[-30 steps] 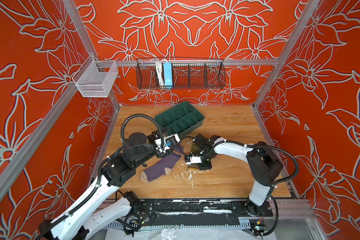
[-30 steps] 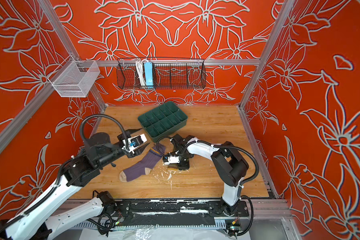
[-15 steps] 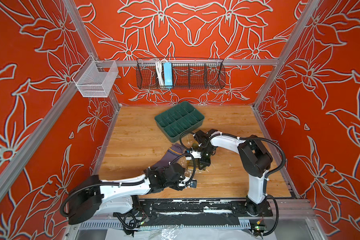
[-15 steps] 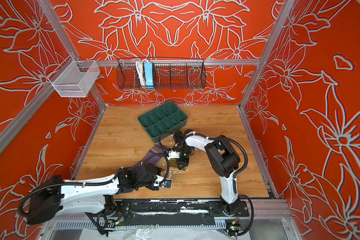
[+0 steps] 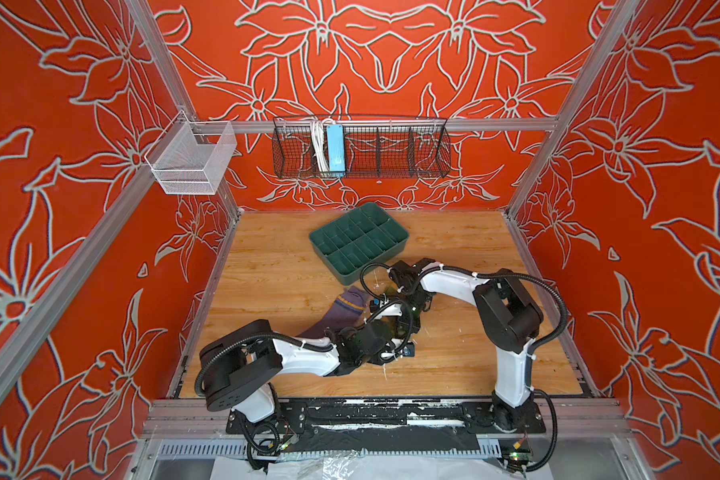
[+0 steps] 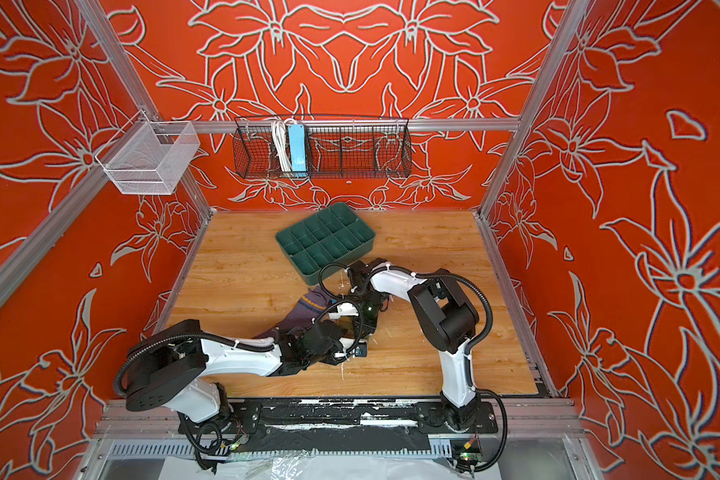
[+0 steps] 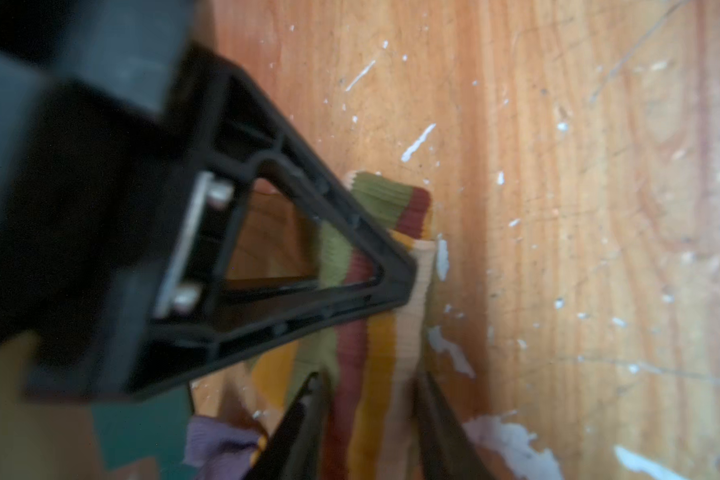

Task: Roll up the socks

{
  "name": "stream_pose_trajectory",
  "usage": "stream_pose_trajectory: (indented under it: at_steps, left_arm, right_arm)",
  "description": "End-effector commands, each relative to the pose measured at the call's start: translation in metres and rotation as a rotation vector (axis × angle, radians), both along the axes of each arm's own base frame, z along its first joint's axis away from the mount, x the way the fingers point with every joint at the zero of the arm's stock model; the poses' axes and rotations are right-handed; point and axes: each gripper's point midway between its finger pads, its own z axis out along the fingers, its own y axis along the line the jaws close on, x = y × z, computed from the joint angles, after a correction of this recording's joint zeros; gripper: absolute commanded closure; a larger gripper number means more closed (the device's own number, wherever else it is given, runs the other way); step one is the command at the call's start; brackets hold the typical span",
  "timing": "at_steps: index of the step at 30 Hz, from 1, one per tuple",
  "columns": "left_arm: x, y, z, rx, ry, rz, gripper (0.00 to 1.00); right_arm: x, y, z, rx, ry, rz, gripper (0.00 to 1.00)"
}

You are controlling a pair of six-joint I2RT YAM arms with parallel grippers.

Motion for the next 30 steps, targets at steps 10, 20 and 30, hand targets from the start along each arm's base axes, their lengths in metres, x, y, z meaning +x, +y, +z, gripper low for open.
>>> stream_pose_trajectory:
  at_steps: [10, 20, 30]
  left_arm:
    - [-0.029, -0.010, -0.036, 0.081, 0.260, -0.060, 0.77]
    - [-0.020, 0.007, -0.040, 0.154, 0.238, 0.000, 1.00]
    - [-0.017, -0.003, -0.023, 0.083, 0.426, 0.048, 1.00]
  right_arm:
    - [-0.002, -0.009, -0.016, -0.044, 0.015, -0.008, 1.00]
    - [-0.005, -0.016, -0.001, -0.047, -0.032, -0.019, 0.63]
    - [0.032, -0.053, 0.062, 0.081, -0.364, -0.316, 0.33]
